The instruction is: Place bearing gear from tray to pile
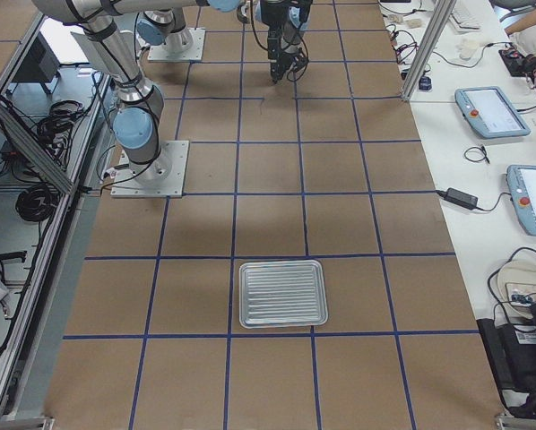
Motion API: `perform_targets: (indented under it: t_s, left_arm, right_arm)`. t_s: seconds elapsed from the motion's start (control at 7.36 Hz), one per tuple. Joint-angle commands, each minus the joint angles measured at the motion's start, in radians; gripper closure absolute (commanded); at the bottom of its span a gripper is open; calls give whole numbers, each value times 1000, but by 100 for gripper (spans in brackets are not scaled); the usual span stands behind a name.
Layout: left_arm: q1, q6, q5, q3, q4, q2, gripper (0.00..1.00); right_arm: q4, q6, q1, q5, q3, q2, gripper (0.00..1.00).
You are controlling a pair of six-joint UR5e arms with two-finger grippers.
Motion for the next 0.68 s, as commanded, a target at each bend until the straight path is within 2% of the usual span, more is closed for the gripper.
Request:
perform_targets:
  t_s: [0.0,0.14,0.27,0.41,0.54]
  left_arm:
    - [-1,0,-8,0,2,0,100]
    - [1,6,-4,1,2,11,100]
    - [7,12,2,15,-3,29,100]
    - [28,14,13,30,-10,45,100]
    - [97,15,94,78,-83,65,100]
  right_arm:
    - [-9,-1,1,-2,-12,5,0]
    - [-19,4,1,-43,15,3,0]
    - [62,-39,5,-66,96,-140,0]
    - [-3,-33,11,-57,213,-162,0]
    - [-120,-45,62,-54,257,-160,0]
